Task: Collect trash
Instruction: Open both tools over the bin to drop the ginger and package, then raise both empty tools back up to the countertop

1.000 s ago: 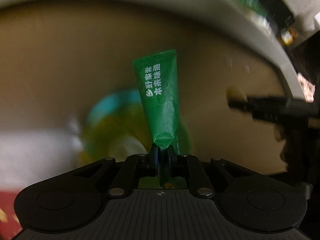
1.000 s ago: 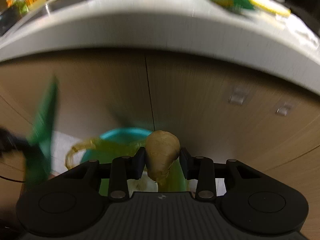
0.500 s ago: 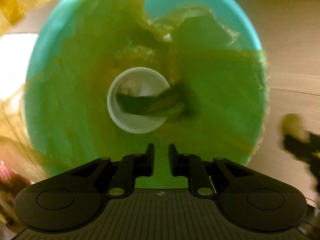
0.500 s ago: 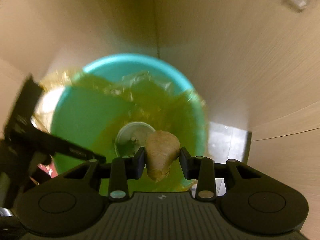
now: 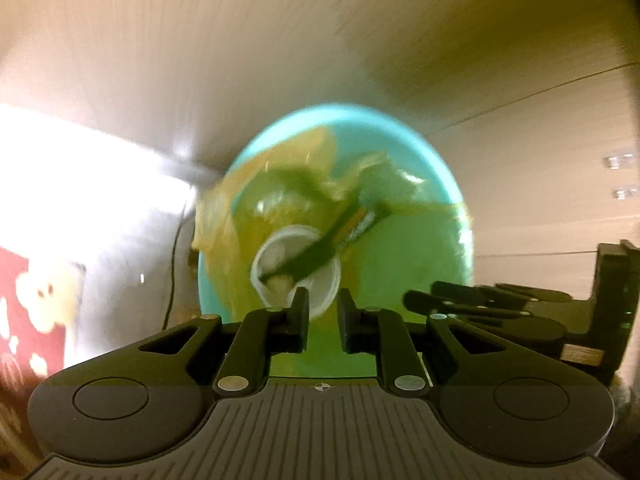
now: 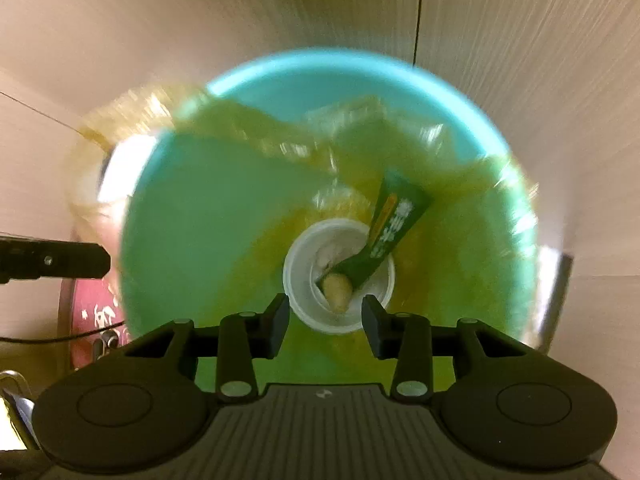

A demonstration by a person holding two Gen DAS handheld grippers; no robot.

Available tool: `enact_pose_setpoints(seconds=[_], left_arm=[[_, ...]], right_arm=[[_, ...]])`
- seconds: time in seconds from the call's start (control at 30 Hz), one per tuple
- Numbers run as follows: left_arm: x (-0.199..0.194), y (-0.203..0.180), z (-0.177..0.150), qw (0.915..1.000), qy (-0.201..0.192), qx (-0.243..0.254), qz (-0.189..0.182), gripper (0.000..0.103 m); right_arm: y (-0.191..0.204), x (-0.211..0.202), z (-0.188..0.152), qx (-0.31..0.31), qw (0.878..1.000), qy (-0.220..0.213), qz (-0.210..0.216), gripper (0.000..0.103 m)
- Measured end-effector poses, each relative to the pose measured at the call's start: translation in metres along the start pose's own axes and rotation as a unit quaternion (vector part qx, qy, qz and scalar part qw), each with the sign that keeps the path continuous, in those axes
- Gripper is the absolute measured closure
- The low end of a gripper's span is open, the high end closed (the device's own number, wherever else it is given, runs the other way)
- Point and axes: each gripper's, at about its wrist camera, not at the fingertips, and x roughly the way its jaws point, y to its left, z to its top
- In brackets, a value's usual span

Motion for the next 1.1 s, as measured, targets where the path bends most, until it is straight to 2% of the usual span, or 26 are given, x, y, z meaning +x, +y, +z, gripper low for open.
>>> enact_pose_setpoints(seconds=[0.13,0.27,0.33,0.43,0.53,0.63,0.7,0.77,0.9,1.03,1.1], left_arm=[[-0.040,-0.031,0.009,0.9985,-0.036,0.040,0.006,0.086],[-0.093,-0.064,0.020,0.9902,-0.097,0.096,0.030,0.086],[-0.118,-0.081,0.025,0.9850,-0.122,0.117,0.033,0.086],[-0.152,-0.105,0.034,0.9756,-0.160,0.146,0.036,0.086],[-0.175,-0.127,0.040,0.9655,-0.191,0.174,0.032,0.086],[-0.192,-0.143,0.049,0.9573,-0.215,0.192,0.024,0.086],[-0.200,-0.151,0.058,0.9512,-0.235,0.200,0.014,0.086],[-0.203,-0.164,0.066,0.9447,-0.257,0.204,-0.003,0.085],[-0.216,-0.197,0.086,0.9364,-0.281,0.208,-0.031,0.086],[-0.213,-0.238,0.109,0.9295,-0.294,0.218,-0.047,0.086],[-0.209,-0.263,0.121,0.9283,-0.296,0.220,-0.048,0.086]], right_arm=[[0.010,-0.064,0.005,-0.025,0.997,-0.058,-0.033,0.063],[0.010,-0.128,0.002,-0.059,0.984,-0.137,-0.099,0.063],[0.003,-0.164,0.002,-0.059,0.973,-0.181,-0.130,0.063],[-0.011,-0.212,-0.001,-0.036,0.954,-0.254,-0.154,0.063],[-0.026,-0.248,-0.006,-0.017,0.928,-0.322,-0.188,0.062],[-0.035,-0.273,-0.007,-0.008,0.902,-0.363,-0.234,0.063],[-0.041,-0.296,-0.008,-0.004,0.886,-0.393,-0.247,0.062],[-0.047,-0.312,-0.005,-0.002,0.873,-0.414,-0.257,0.062],[-0.059,-0.337,0.002,-0.008,0.858,-0.439,-0.265,0.062],[-0.076,-0.352,0.020,0.007,0.852,-0.455,-0.260,0.062],[-0.086,-0.365,0.027,0.013,0.850,-0.463,-0.251,0.058]])
